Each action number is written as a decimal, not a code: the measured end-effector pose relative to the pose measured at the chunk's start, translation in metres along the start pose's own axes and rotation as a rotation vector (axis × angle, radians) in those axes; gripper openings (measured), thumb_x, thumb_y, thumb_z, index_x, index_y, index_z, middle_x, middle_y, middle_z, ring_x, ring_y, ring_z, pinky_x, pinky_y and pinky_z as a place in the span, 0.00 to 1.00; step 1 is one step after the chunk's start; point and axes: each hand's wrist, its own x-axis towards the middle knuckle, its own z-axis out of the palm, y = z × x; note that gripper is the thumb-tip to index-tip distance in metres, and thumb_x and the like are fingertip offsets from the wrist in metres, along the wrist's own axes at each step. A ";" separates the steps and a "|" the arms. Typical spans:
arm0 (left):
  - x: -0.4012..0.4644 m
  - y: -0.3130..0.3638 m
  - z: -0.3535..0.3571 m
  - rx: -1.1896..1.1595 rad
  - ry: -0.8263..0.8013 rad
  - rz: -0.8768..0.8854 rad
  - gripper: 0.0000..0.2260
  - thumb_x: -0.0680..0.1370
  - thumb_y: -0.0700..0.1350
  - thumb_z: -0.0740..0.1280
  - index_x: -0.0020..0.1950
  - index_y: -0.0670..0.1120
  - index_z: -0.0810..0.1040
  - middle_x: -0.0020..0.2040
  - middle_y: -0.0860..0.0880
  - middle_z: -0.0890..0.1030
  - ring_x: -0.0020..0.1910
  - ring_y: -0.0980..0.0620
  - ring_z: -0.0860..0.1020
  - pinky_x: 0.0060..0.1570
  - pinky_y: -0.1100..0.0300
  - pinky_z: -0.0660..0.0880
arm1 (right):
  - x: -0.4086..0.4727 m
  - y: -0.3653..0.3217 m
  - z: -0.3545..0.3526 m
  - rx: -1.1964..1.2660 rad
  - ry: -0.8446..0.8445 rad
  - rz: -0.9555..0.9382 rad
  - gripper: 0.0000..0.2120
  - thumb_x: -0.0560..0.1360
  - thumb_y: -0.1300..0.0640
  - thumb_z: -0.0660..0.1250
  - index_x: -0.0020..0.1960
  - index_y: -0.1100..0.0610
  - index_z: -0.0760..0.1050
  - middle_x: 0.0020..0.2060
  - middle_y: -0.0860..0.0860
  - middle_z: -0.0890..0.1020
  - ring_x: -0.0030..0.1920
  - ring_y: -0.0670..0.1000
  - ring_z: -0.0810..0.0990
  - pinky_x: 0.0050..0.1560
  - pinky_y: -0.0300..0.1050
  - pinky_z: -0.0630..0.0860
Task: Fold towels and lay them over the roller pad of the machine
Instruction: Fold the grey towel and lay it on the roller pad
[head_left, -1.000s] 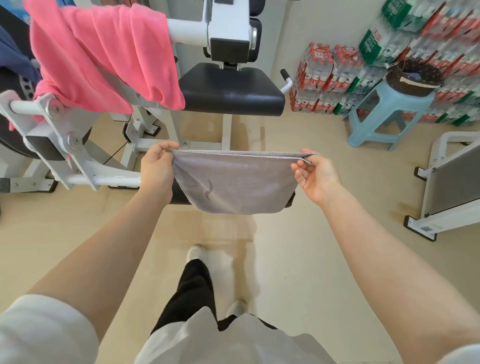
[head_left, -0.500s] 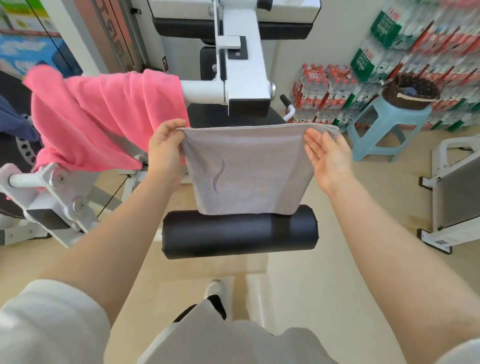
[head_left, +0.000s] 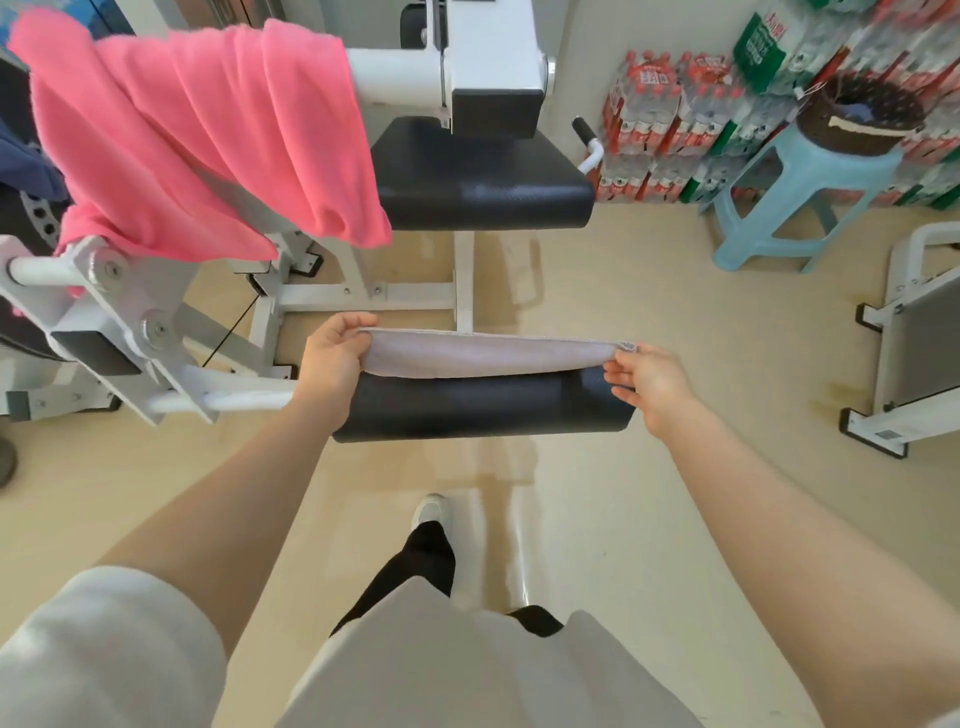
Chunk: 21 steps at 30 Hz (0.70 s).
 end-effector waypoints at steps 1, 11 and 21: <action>-0.009 -0.008 -0.001 0.025 -0.007 -0.005 0.14 0.77 0.35 0.59 0.43 0.54 0.77 0.38 0.51 0.74 0.41 0.50 0.69 0.48 0.53 0.68 | -0.003 0.009 -0.003 -0.031 -0.011 0.016 0.10 0.78 0.61 0.59 0.39 0.53 0.72 0.35 0.50 0.76 0.37 0.47 0.75 0.41 0.39 0.71; -0.075 -0.065 -0.012 0.211 -0.151 -0.065 0.13 0.77 0.35 0.58 0.48 0.53 0.74 0.40 0.48 0.74 0.41 0.49 0.70 0.44 0.56 0.67 | -0.023 0.078 -0.022 -0.208 -0.046 0.143 0.07 0.75 0.63 0.59 0.51 0.57 0.74 0.34 0.51 0.76 0.35 0.48 0.74 0.38 0.41 0.70; -0.031 -0.035 -0.001 0.159 -0.007 -0.051 0.13 0.76 0.37 0.58 0.44 0.53 0.76 0.39 0.49 0.74 0.39 0.51 0.70 0.40 0.56 0.68 | -0.001 0.048 -0.003 -0.273 -0.063 -0.247 0.06 0.73 0.63 0.61 0.43 0.65 0.75 0.38 0.51 0.75 0.41 0.50 0.71 0.40 0.42 0.66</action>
